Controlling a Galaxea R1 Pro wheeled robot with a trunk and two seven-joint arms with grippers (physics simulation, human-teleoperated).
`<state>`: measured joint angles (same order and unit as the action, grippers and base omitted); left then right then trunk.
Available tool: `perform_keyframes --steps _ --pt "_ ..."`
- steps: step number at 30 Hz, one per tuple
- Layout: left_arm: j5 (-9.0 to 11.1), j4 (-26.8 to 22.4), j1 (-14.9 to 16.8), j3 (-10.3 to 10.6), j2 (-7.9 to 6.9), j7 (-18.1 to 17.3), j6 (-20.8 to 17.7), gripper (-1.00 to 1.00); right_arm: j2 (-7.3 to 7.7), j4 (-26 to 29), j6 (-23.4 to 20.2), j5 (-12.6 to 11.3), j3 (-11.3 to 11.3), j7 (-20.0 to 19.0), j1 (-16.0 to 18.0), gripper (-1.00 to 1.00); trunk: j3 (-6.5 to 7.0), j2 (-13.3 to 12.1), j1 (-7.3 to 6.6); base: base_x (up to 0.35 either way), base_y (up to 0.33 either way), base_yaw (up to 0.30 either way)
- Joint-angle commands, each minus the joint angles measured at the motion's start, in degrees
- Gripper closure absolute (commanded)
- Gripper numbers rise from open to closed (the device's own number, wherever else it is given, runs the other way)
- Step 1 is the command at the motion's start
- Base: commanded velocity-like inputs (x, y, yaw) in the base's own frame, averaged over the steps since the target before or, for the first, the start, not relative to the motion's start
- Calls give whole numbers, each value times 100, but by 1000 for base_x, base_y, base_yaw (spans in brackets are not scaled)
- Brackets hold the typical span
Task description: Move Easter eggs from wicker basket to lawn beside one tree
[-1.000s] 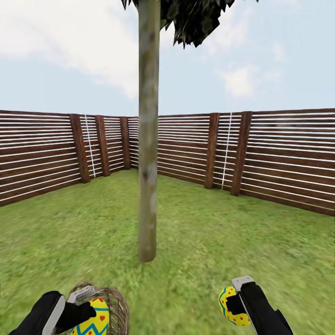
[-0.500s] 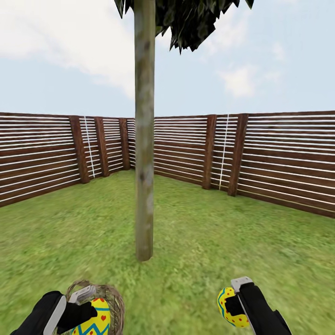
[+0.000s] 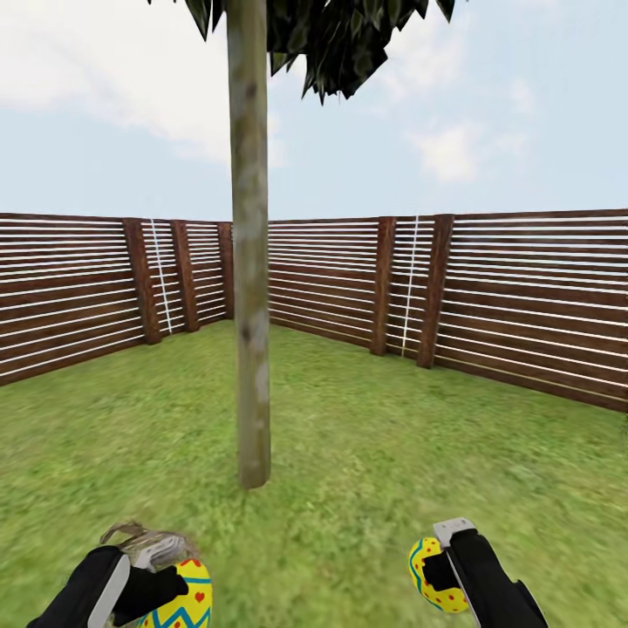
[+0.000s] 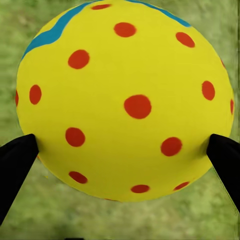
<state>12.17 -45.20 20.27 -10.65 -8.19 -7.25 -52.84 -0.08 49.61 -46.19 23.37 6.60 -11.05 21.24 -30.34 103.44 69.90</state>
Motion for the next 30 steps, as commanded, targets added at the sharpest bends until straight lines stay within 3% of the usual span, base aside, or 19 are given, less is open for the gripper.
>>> perform_keyframes --steps 1,16,30 --pt "-22 -6 4 -16 11 -31 -30 100 -1 10 -19 62 8 -55 3 100 -7 4 0 -1 -313 9" --pt "-22 -6 4 -8 19 -31 -25 100 17 22 -21 54 18 -55 3 100 -7 4 0 0 -313 271" --pt "-22 -6 4 -13 142 -22 -25 100 17 31 -21 45 17 -70 3 100 -7 4 0 113 -330 11"
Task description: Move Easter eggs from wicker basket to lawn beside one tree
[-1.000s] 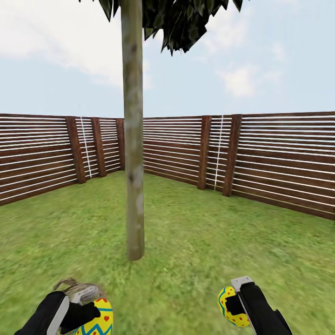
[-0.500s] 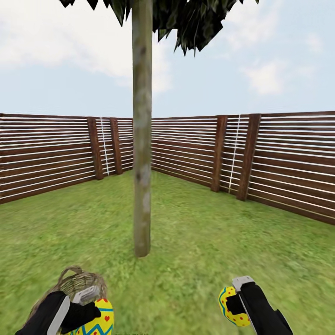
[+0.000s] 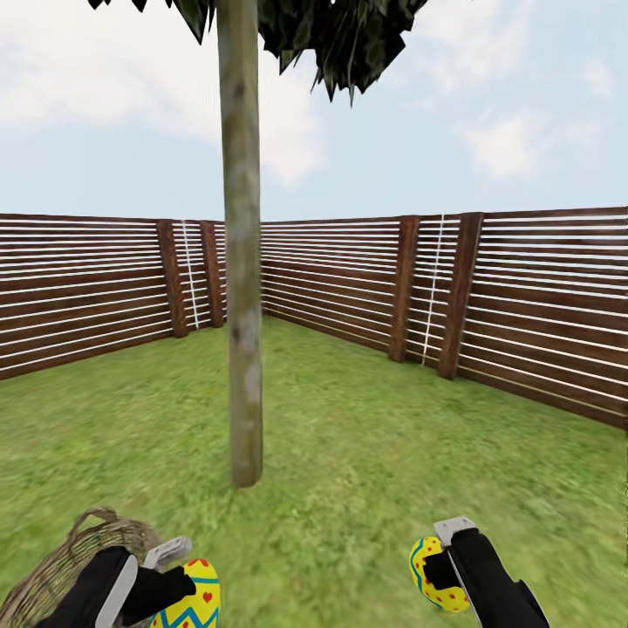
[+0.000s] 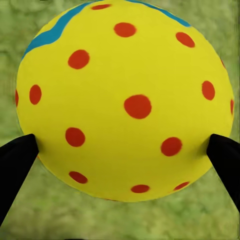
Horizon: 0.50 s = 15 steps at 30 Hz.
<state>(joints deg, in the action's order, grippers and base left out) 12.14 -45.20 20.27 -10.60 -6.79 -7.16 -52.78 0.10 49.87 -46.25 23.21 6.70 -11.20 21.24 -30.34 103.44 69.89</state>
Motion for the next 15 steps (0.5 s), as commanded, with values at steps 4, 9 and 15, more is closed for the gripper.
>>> perform_keyframes --steps 4,9,15 --pt "-19 -7 4 -15 7 -31 -31 100 -1 5 -9 61 7 -58 3 100 -7 3 1 144 -326 0" --pt "-19 -7 4 -12 11 -31 -31 100 -1 12 -6 61 7 -65 3 100 -7 3 1 148 -323 0" --pt "-19 134 4 -7 19 -31 -30 100 6 26 -15 63 13 -67 3 100 -7 3 1 148 -323 113"
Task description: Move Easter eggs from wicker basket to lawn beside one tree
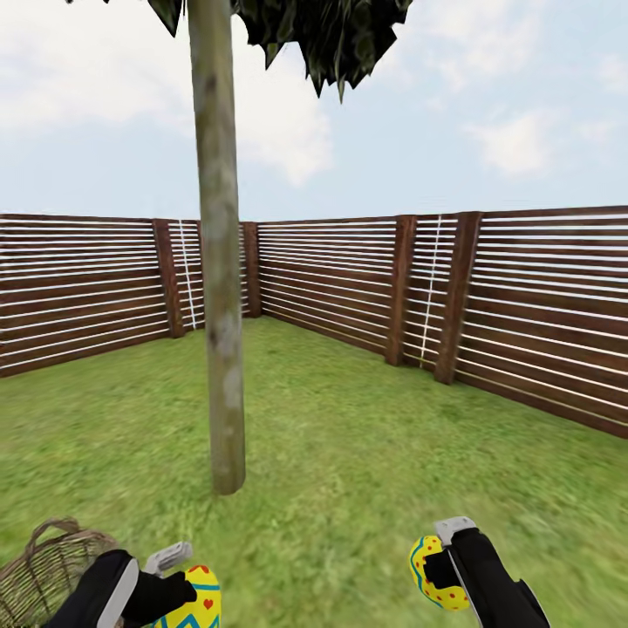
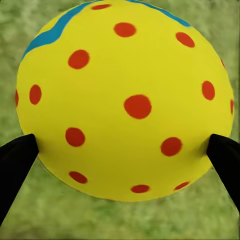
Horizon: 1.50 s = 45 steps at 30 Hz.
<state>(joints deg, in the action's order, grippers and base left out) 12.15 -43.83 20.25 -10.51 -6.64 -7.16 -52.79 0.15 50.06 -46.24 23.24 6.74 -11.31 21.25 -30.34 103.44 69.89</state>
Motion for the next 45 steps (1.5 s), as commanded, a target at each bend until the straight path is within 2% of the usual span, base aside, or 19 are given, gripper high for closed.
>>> perform_keyframes --steps 1,7,13,30,34,45 --pt "-20 7 5 -16 11 -31 -29 100 1 8 -16 59 10 -56 2 100 -7 3 1 148 -322 282" --pt "-53 17 5 -22 83 -30 -26 100 2 9 -17 58 11 -56 2 100 -7 3 1 148 -322 244" --pt "-131 23 5 -22 123 -29 -22 100 2 13 -17 58 11 -56 2 100 -7 3 1 148 -322 17" --pt "-134 23 5 -31 136 -23 -30 100 2 22 -17 58 2 -56 2 100 -7 3 1 200 -287 38" --pt "-148 23 5 -26 240 -22 -30 100 2 22 -17 58 2 -56 2 100 -7 3 1 275 -229 150" --pt "-185 23 5 -16 288 -22 -30 100 2 17 -17 61 2 -56 2 100 -7 3 1 225 -276 128"
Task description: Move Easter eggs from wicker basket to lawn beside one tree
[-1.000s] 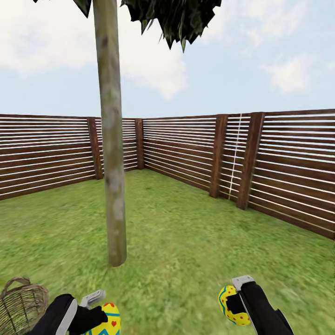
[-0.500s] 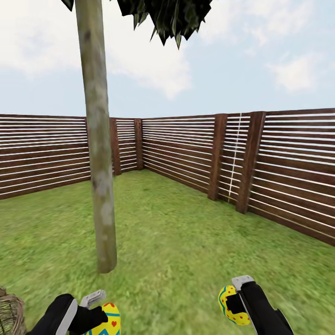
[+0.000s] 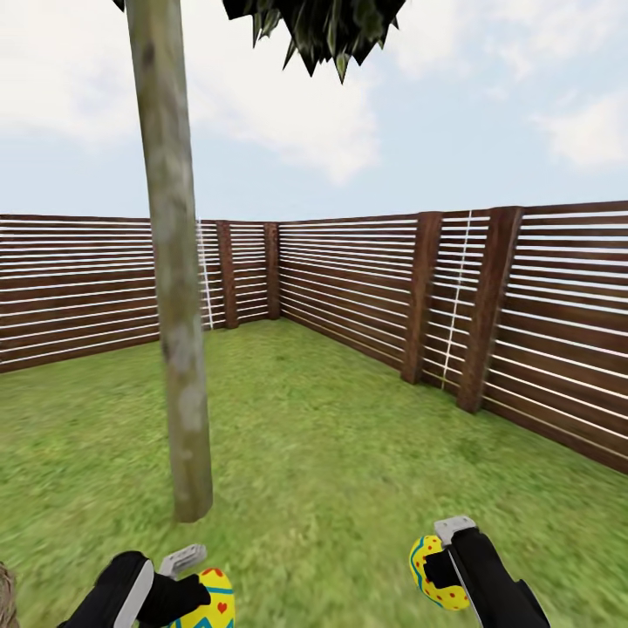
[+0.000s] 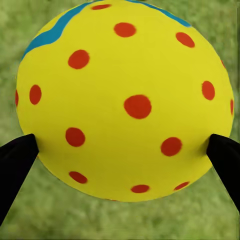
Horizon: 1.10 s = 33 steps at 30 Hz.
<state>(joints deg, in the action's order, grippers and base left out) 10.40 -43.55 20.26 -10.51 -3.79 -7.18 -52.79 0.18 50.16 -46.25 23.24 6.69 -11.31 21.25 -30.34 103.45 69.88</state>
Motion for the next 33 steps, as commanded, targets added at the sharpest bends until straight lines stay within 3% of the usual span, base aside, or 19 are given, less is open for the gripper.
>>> perform_keyframes --steps 1,15,17,22,33 --pt "-12 -5 4 -14 22 -20 -30 100 -1 5 -16 64 8 -55 2 100 -7 3 1 199 -293 100" --pt "-18 -13 4 -10 15 -35 -32 100 -1 3 -16 66 10 -57 2 100 -7 3 1 199 -294 158" --pt "-11 -22 4 -41 -81 -58 -39 100 7 3 -16 59 33 -64 2 100 -7 3 1 199 -294 92" --pt "-4 -27 4 -40 -488 -76 -46 100 11 15 -18 49 34 -64 2 100 -7 3 1 189 -294 138" --pt "-11 -5 4 -22 -539 -79 -48 100 26 117 -25 58 52 -64 2 100 -7 3 1 165 -298 128"
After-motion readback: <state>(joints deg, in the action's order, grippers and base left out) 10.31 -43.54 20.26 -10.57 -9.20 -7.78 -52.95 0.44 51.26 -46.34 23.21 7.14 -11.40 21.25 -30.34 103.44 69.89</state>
